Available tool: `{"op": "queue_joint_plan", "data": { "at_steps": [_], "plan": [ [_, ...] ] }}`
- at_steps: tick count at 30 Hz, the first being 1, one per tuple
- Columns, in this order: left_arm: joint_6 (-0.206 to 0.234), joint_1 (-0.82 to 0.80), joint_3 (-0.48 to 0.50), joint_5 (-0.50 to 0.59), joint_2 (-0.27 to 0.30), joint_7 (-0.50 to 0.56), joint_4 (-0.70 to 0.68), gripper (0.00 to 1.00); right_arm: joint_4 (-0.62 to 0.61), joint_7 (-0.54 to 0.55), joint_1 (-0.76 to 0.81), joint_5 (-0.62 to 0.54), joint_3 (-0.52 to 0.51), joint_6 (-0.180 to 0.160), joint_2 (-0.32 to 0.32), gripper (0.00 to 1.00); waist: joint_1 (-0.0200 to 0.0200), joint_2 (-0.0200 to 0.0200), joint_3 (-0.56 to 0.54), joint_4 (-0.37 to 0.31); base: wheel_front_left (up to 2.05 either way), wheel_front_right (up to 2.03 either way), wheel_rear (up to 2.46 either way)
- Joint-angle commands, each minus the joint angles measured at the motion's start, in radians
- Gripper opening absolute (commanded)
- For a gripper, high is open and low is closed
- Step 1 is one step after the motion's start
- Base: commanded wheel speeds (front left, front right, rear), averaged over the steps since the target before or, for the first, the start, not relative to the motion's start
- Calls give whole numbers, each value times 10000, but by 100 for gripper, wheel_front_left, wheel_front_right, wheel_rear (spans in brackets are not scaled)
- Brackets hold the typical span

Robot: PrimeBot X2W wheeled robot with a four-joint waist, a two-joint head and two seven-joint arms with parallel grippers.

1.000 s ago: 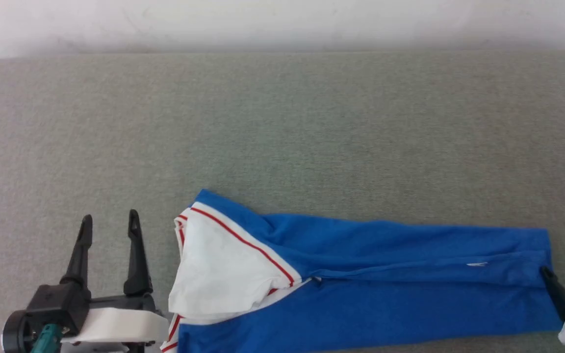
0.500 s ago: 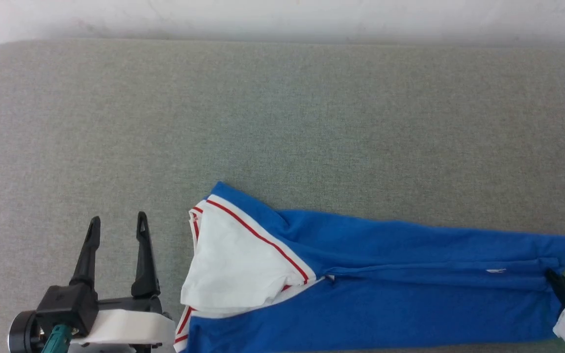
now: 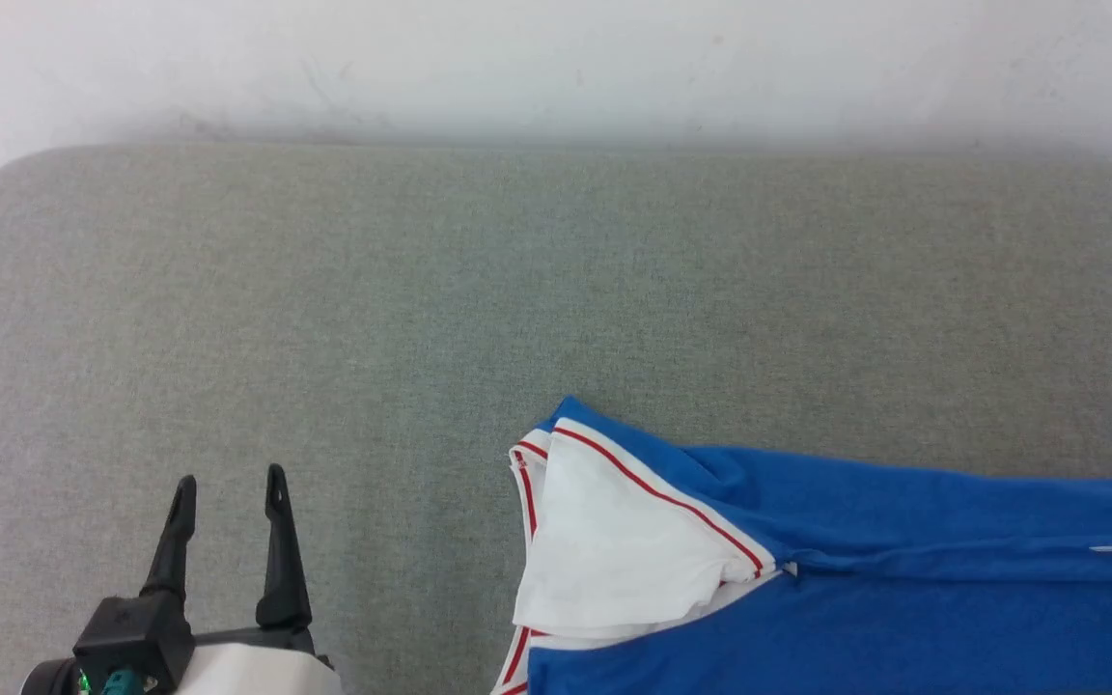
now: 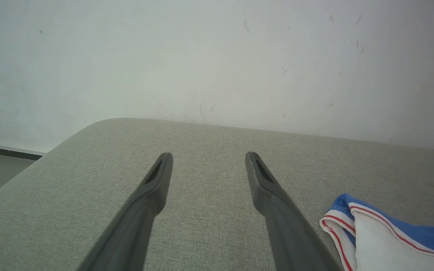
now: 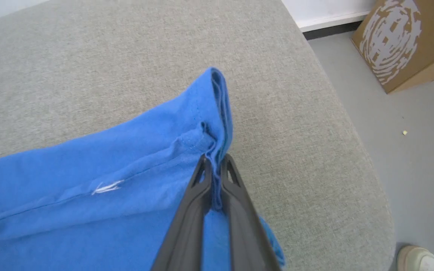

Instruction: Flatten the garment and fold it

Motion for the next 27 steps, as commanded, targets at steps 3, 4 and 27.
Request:
{"op": "queue_joint_plan", "data": {
  "at_steps": [3, 4, 27],
  "plan": [
    [57, 213, 54, -123, -52, -59, 13, 100, -744, 372, 117, 243, 649, -21, 213, 0, 1, -1, -290, -92, 0, 0, 0],
    [41, 236, 47, -153, -72, -68, 25, 100, -1009, 519, 130, 337, 971, -21, 301, 0, 1, -1, -348, -113, 0, 0, 0],
    [-310, -144, -335, -400, -457, -130, 444, 100, -2381, 1432, -1805, 1215, 8108, -21, 2332, 0, 1, -1, -411, 374, 0, 0, 0]
  ]
}}
